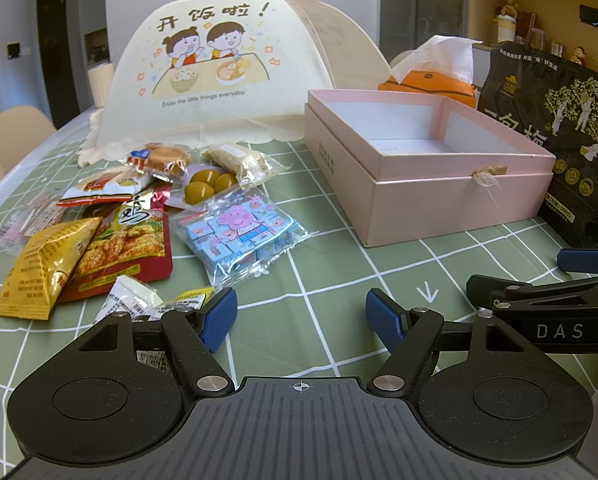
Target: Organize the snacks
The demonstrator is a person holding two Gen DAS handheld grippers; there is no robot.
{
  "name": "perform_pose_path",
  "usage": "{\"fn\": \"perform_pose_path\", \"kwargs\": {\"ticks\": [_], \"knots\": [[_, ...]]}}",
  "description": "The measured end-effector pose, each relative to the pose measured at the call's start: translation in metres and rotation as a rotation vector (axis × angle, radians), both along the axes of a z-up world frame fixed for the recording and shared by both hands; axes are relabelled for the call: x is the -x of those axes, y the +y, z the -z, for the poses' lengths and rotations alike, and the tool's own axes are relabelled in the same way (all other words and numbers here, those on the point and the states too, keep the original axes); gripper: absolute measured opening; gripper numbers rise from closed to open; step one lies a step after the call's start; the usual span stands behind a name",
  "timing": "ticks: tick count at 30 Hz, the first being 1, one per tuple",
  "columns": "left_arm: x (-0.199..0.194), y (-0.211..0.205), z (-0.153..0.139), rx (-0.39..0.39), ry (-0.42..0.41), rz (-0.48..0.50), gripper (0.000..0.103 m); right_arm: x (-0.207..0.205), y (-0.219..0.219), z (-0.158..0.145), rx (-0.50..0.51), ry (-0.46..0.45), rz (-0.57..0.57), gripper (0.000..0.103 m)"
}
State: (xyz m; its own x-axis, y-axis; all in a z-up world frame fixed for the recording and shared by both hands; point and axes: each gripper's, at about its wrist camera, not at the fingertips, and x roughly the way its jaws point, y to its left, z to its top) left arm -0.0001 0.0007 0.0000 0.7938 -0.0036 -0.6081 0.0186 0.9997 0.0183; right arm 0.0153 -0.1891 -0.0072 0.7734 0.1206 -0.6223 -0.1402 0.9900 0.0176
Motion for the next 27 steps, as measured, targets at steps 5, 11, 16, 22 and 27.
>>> {"fn": "perform_pose_path", "kwargs": {"ticks": [5, 11, 16, 22, 27], "knots": [[0.0000, 0.0000, 0.0000, 0.000, 0.000, 0.000, 0.078, 0.0000, 0.0000, 0.0001, 0.000, 0.000, 0.000, 0.103], [0.0000, 0.0000, 0.0000, 0.000, 0.000, 0.000, 0.078, -0.0001, 0.0001, 0.0001, 0.000, 0.000, 0.000, 0.103], [0.0000, 0.0001, 0.0000, 0.000, 0.000, 0.000, 0.078, -0.0003, 0.0003, 0.0001, 0.000, 0.000, 0.000, 0.103], [0.0000, -0.0002, 0.0000, -0.004, 0.000, -0.001, 0.079, -0.0002, 0.0004, 0.0001, 0.000, 0.000, 0.000, 0.103], [0.0021, 0.0002, -0.0012, -0.001, 0.002, 0.036, 0.075, -0.0003, 0.0001, 0.0001, 0.000, 0.000, 0.000, 0.103]]}}
